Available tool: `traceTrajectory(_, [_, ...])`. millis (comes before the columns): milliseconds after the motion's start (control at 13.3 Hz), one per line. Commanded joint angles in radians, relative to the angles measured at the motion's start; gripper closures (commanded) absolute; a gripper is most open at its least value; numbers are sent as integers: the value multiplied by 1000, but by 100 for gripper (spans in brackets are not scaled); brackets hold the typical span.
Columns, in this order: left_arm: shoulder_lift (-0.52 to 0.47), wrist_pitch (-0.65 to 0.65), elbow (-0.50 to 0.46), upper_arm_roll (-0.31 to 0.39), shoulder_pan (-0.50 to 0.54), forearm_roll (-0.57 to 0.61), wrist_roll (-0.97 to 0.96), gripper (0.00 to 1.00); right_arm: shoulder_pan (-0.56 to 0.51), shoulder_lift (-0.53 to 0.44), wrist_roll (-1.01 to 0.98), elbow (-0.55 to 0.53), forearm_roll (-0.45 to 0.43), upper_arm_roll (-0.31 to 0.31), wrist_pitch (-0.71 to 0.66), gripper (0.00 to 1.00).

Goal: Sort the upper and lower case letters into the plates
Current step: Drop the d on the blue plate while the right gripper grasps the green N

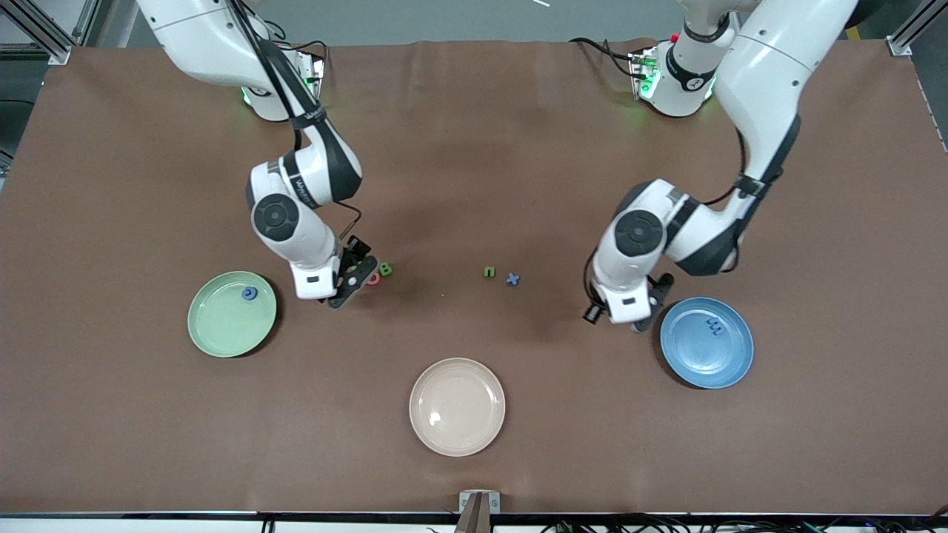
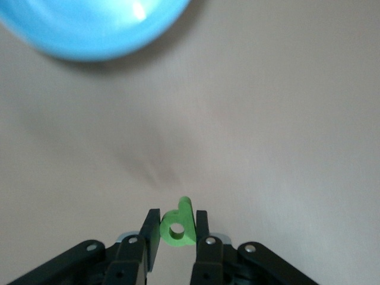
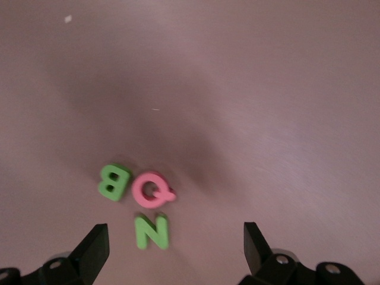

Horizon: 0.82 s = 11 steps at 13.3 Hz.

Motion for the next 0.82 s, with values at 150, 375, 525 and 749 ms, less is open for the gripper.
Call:
traceTrajectory(150, [14,-19,31,-4,127,19,201,96,46,1,-51,-97,-5,-10,103,0])
traceTrajectory(375, [17,-19,47,-4,199,19,337,95,48,4,-51,-141,-6,-11,169,0])
traceTrajectory(525, [40,-19,62,2,238,21,405,94,42,4,-49,-151,-6,-11,174,0])
traceTrajectory(749, [62,-18,70,29,256,48,465,84,40,22,-49,-151,-6,-13,198,15])
